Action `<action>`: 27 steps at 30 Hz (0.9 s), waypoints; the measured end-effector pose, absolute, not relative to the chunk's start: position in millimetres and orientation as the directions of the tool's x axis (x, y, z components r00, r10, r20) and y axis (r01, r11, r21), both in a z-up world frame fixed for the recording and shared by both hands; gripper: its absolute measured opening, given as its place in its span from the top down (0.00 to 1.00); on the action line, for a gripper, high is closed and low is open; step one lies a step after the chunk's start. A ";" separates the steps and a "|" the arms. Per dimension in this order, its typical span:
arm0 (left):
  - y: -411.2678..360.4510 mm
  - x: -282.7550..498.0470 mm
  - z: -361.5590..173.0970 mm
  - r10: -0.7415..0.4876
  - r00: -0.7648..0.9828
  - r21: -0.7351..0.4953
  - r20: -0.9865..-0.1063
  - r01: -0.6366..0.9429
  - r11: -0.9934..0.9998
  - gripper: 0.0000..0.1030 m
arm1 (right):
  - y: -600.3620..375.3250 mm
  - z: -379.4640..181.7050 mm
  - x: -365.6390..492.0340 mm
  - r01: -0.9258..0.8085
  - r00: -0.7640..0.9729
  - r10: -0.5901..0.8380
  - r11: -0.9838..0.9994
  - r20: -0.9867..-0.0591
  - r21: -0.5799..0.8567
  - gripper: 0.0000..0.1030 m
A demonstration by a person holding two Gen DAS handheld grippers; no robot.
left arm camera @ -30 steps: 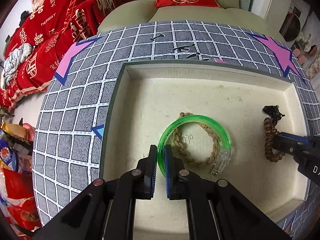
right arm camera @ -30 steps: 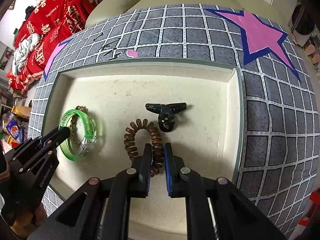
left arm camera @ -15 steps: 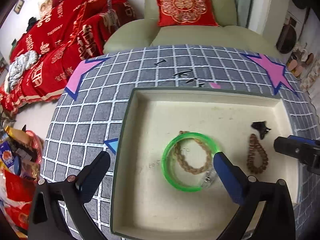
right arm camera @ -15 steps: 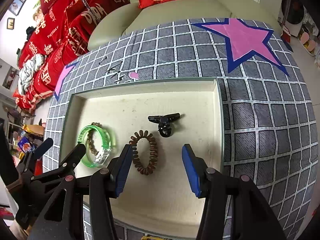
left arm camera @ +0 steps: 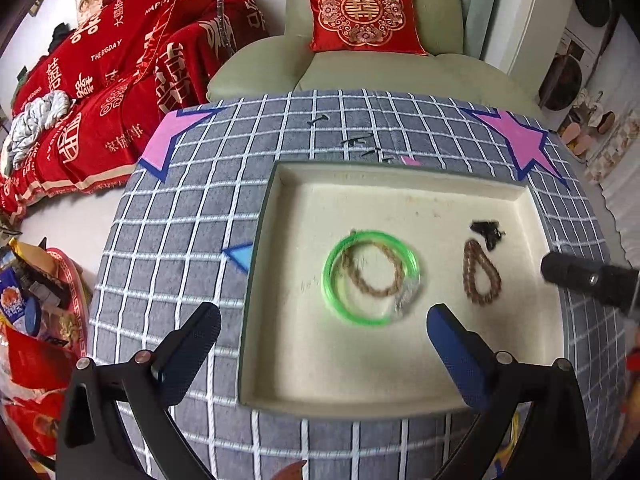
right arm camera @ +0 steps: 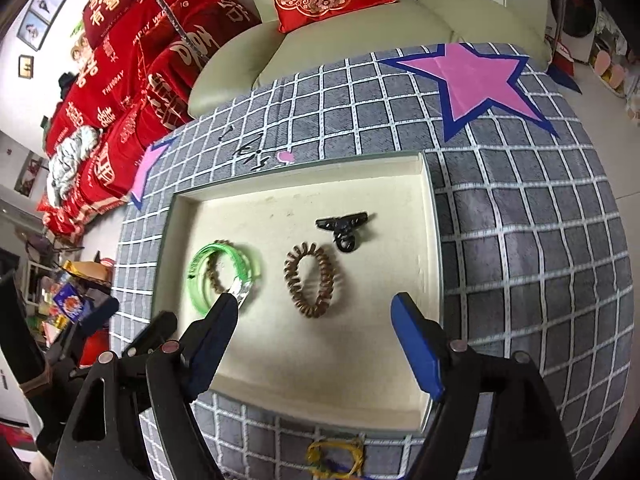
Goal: Organize jewelry
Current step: 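Move left gripper to the black beaded hair clip while right gripper approaches the pastel beaded bracelet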
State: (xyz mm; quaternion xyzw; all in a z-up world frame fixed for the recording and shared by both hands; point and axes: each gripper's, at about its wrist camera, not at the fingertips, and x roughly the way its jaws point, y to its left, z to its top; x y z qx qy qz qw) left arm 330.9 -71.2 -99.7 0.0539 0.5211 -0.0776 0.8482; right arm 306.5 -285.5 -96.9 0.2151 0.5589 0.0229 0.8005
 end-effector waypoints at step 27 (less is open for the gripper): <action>-15.7 177.2 -130.6 -0.035 0.231 -0.001 -0.972 0.149 0.989 0.00 | -262.4 -92.6 152.0 0.275 0.264 0.259 0.903 -0.929 0.330 0.19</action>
